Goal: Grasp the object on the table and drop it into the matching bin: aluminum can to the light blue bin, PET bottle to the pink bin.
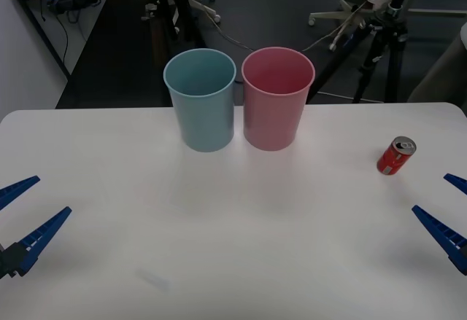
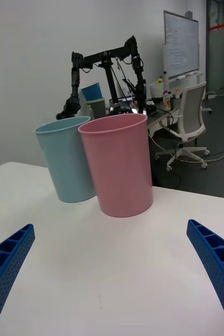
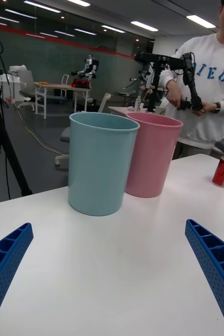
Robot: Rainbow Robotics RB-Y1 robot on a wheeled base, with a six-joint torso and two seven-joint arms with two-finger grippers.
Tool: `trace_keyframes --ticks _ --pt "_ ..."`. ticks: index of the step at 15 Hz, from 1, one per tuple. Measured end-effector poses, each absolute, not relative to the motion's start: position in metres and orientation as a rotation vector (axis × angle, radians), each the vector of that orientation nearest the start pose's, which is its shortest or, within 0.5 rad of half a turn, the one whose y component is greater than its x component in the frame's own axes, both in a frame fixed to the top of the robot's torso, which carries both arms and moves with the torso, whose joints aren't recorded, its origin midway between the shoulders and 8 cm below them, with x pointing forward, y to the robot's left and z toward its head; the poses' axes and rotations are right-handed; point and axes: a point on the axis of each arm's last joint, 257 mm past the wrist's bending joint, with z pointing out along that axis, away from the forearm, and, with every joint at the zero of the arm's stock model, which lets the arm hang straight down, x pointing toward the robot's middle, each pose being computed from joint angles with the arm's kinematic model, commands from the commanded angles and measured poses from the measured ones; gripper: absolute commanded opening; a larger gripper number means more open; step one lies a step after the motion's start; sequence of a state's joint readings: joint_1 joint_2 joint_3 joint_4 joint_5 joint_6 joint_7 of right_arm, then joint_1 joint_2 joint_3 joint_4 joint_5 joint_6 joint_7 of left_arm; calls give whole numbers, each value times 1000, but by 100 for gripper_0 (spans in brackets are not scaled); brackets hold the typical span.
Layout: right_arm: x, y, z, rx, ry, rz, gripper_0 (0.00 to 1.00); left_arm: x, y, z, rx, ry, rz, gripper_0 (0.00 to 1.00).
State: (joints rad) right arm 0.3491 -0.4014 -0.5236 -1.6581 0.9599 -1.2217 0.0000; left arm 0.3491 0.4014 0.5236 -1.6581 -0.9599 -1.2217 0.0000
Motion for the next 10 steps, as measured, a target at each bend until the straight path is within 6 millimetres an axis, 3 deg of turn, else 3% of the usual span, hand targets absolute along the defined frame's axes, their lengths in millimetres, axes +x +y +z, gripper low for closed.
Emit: trace_keyframes --ticks 7,10 --pt "345 -332 -167 -412 1427 554 100 342 330 -169 465 1441 -567 100" --pt "350 -340 -179 -352 1472 484 100 342 330 -169 465 1441 -567 100"
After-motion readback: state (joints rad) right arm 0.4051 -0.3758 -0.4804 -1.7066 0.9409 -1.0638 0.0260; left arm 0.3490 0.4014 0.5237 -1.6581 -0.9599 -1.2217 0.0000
